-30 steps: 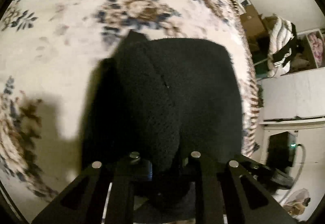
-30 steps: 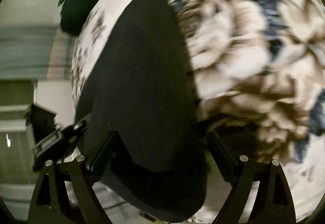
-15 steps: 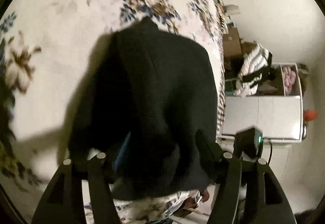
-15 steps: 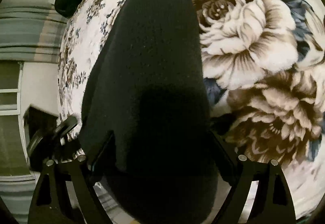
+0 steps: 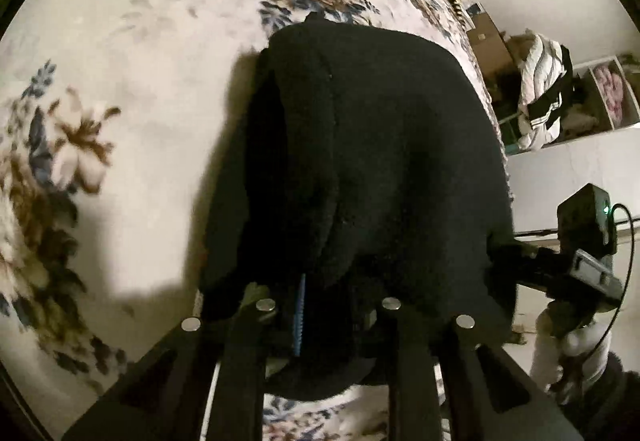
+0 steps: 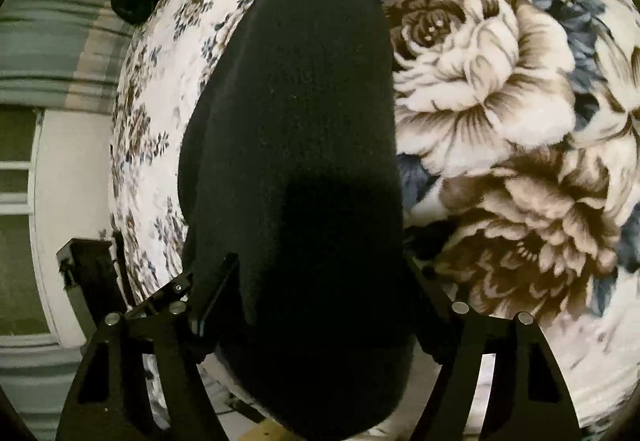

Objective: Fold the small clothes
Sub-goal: 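Press the folded sweater flat with both grippers and release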

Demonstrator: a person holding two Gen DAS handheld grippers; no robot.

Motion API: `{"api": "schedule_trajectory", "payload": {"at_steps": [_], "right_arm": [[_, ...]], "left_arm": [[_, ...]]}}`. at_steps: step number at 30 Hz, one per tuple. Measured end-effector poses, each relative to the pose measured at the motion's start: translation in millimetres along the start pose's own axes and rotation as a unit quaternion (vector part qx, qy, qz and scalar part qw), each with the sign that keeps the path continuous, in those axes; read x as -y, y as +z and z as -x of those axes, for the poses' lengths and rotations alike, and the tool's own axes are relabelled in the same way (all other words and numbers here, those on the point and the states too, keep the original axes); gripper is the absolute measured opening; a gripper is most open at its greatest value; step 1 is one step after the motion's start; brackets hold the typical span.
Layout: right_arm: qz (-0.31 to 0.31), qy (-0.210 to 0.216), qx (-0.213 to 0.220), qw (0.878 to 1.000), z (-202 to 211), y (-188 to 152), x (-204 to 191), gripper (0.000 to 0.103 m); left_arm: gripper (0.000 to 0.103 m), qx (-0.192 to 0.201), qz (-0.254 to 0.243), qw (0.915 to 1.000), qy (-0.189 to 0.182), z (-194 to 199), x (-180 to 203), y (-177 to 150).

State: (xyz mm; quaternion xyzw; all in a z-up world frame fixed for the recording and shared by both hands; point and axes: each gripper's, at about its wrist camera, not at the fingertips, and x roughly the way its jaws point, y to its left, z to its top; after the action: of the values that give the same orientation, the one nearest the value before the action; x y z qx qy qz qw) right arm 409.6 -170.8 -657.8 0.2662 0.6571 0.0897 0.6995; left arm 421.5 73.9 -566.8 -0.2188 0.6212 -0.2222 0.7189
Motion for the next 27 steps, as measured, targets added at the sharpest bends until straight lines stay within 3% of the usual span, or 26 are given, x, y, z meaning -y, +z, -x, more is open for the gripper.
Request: {"api": "schedule_trajectory", "payload": {"at_steps": [6,8,11,12,14,16,20,23,25,26,27], "right_arm": [[-0.005,-0.023,-0.031,0.999,15.7,8.7,-4.1,0.078],[-0.006,-0.027,-0.021,0.999,34.6,14.6,-10.9,0.08],[-0.003,-0.004,-0.016,1.0,51.8,32.4,-38.4,0.08],[0.006,0.003,-0.027,1.0,47.6,40.8,-54.0,0.08],[0.032,-0.004,-0.059,0.998,26.3,56.9,-87.7,0.08],[0.061,-0.028,-0.094,0.993,-10.5,71.9,-122.1,0.08],[0.077,-0.082,-0.163,0.98,-86.8,90.2,-158.2,0.08],[0.131,-0.178,-0.179,0.959,-124.5,91.9,-180.5,0.078],[0.174,-0.238,-0.146,0.944,-124.6,91.9,-192.6,0.036],[0.175,-0.233,-0.138,0.947,-121.0,94.6,-192.3,0.018],[0.161,-0.224,-0.137,0.951,-115.4,97.6,-190.3,0.017]], "left_arm": [[0.018,0.022,0.04,0.9976,-0.052,9.4,-8.1,-11.1],[0.019,0.031,0.052,0.9963,-0.061,9.8,-9.9,-13.9],[0.022,0.049,0.064,0.9938,-0.077,12.8,-11.0,-19.0],[0.027,0.051,0.07,0.9931,-0.079,13.6,-11.8,-20.6],[0.038,0.06,0.077,0.9918,-0.083,16.4,-13.9,-26.0],[0.055,0.066,0.081,0.99,-0.095,18.7,-16.7,-33.2],[0.058,0.07,0.073,0.9902,-0.096,14.5,-22.0,-43.1],[0.058,0.076,0.047,0.9919,-0.09,10.2,-19.4,-42.8],[0.057,0.073,0.023,0.9933,-0.087,7.7,-15.1,-41.1],[0.057,0.072,0.014,0.9934,-0.087,7.7,-13.6,-40.8],[0.057,0.07,0.005,0.9935,-0.09,7.9,-11.9,-40.6]]}}
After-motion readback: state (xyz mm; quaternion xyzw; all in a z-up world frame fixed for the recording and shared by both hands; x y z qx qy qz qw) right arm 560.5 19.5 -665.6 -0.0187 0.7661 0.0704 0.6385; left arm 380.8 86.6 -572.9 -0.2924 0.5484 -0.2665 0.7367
